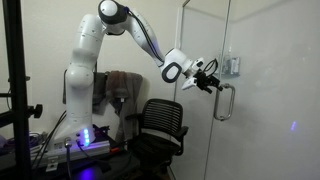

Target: Open the bathing room door

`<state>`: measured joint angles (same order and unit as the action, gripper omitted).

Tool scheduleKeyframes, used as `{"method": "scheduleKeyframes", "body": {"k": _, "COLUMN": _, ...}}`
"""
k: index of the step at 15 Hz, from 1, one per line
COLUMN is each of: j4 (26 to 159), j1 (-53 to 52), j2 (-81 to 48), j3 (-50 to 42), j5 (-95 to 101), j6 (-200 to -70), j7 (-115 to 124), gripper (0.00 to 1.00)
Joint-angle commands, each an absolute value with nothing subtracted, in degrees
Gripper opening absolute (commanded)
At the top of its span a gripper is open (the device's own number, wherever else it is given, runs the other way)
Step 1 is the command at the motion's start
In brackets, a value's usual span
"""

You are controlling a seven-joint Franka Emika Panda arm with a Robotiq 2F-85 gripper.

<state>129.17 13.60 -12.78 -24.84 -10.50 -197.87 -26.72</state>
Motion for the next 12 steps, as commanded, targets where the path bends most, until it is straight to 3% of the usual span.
{"method": "scheduleKeyframes", "body": {"k": 1, "j4": 124.29, "j1": 10.16, "j2": -16.44, "j3": -28.27, "j5": -14.95, "j6": -197.96, "j7": -27.34, "gripper": 1.0}}
{"method": "scheduleKeyframes", "body": {"k": 10, "j4": 123.87, "j1": 7.72, "j2": -18.07, "j3": -29.81, "j5": -17.72, "j6": -197.22, "j7": -27.22, "gripper": 1.0}}
{"method": "scheduleKeyframes", "body": {"k": 11, "j4": 124.08, "j1": 8.2, "j2": -17.9, "j3": -29.1, "j5": -17.29, "j6": -197.29, "j7": -26.84, "gripper": 0.75}}
{"method": "scheduleKeyframes", "body": {"k": 12, "j4": 124.17, "j1": 8.5, "j2": -17.78, "j3": -28.64, "j5": -16.8, "j6": -197.26, "j7": -26.73, "gripper": 0.74}}
